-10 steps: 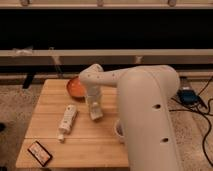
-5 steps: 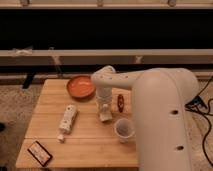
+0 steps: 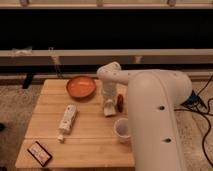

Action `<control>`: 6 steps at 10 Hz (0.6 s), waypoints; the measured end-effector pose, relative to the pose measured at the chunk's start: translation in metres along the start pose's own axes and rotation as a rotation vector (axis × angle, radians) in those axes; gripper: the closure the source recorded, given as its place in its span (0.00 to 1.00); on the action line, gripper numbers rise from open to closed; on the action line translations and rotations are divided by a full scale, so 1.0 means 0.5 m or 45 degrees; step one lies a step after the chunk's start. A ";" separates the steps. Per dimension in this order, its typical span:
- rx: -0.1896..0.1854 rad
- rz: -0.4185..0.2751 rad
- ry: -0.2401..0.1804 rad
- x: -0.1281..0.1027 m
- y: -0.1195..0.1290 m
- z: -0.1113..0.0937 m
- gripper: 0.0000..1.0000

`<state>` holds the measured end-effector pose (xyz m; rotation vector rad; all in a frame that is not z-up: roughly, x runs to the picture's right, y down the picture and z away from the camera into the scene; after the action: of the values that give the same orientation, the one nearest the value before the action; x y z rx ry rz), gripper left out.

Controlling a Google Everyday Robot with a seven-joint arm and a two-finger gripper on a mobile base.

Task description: Wipe the white sponge on the table

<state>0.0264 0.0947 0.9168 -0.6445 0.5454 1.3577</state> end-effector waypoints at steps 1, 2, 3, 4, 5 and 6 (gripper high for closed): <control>-0.002 0.005 -0.003 -0.008 0.002 0.000 1.00; -0.007 0.003 -0.010 -0.025 0.018 -0.002 1.00; -0.017 -0.016 -0.019 -0.043 0.048 -0.005 1.00; -0.025 -0.037 -0.026 -0.058 0.075 -0.009 1.00; -0.028 -0.061 -0.028 -0.068 0.100 -0.011 1.00; -0.029 -0.105 -0.025 -0.069 0.134 -0.010 1.00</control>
<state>-0.0445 0.0730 0.9304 -0.6645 0.4829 1.2936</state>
